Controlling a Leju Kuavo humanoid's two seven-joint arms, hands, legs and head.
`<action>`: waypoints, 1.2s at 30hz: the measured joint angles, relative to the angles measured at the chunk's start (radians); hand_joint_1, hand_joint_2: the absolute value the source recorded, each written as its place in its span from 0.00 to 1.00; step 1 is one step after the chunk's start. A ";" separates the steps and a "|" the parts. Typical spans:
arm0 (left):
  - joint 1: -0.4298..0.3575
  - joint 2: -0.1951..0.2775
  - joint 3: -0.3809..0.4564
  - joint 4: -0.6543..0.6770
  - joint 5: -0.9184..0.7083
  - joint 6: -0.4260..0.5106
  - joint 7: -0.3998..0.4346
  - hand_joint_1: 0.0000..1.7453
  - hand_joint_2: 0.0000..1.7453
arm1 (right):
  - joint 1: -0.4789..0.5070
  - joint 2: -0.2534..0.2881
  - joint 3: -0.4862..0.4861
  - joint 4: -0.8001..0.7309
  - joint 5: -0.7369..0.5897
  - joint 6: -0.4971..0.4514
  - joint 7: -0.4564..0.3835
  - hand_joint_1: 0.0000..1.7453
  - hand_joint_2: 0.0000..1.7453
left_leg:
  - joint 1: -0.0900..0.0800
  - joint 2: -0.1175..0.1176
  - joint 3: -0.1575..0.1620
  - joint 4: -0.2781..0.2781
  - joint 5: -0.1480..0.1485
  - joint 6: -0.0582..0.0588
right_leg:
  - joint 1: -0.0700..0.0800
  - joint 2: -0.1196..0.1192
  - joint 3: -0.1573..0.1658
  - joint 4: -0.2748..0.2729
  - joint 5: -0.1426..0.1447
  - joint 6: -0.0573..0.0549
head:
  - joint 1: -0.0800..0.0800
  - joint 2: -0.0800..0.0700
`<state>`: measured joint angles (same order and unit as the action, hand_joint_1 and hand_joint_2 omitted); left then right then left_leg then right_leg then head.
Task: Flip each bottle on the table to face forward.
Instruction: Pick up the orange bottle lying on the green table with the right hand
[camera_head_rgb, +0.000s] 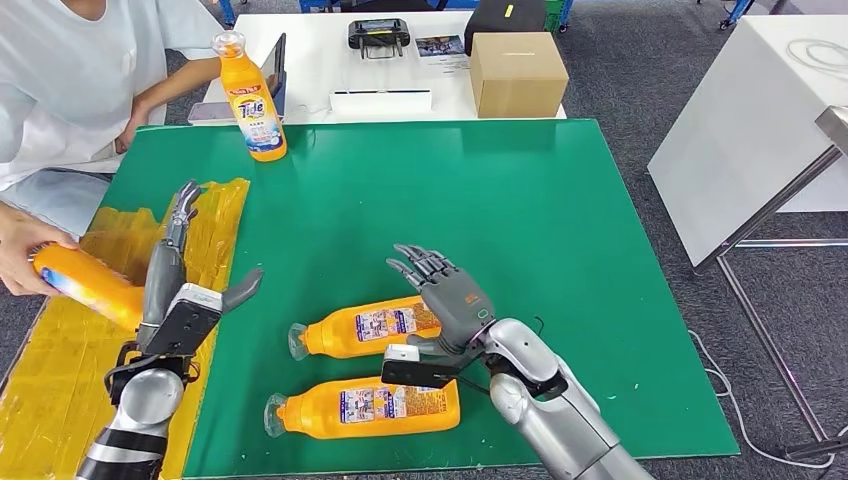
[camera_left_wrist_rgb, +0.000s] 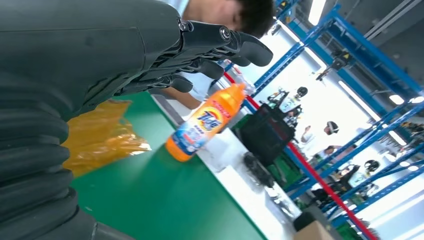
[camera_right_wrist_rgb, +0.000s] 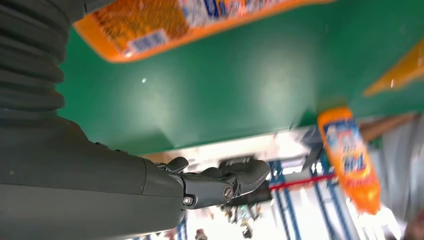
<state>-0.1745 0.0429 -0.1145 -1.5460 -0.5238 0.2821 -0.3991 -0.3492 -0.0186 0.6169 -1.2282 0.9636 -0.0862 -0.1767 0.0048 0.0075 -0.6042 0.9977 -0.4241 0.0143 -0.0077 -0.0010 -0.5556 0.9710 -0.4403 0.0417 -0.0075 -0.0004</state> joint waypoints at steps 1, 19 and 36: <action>-0.005 -0.004 -0.007 0.000 0.003 0.003 0.000 0.00 1.00 | -0.013 0.001 0.014 0.023 -0.004 0.004 -0.003 0.00 1.00 | 0.000 0.000 0.000 0.000 0.000 0.000 | 0.000 0.000 0.000 0.000 0.000 0.000 | 0.000 0.000; -0.027 -0.023 -0.047 0.008 0.045 0.022 -0.007 0.00 1.00 | -0.081 0.020 0.135 0.201 -0.054 0.026 -0.016 0.00 1.00 | 0.000 0.000 0.000 0.000 0.000 0.000 | 0.000 0.000 0.000 0.000 0.000 0.000 | 0.000 0.000; -0.030 -0.025 -0.047 0.015 0.066 0.037 -0.013 0.00 1.00 | -0.156 0.030 0.215 0.363 -0.014 0.029 0.097 0.00 1.00 | 0.000 0.000 0.000 0.000 0.000 0.000 | 0.000 0.000 0.000 0.000 0.000 0.000 | 0.000 0.000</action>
<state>-0.2043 0.0175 -0.1615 -1.5309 -0.4578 0.3189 -0.4121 -0.5050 0.0112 0.8324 -0.8656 0.9494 -0.0569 -0.0799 0.0047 0.0076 -0.6046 0.9975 -0.4243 0.0142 -0.0079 -0.0010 -0.5560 0.9710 -0.4404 0.0416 -0.0074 -0.0004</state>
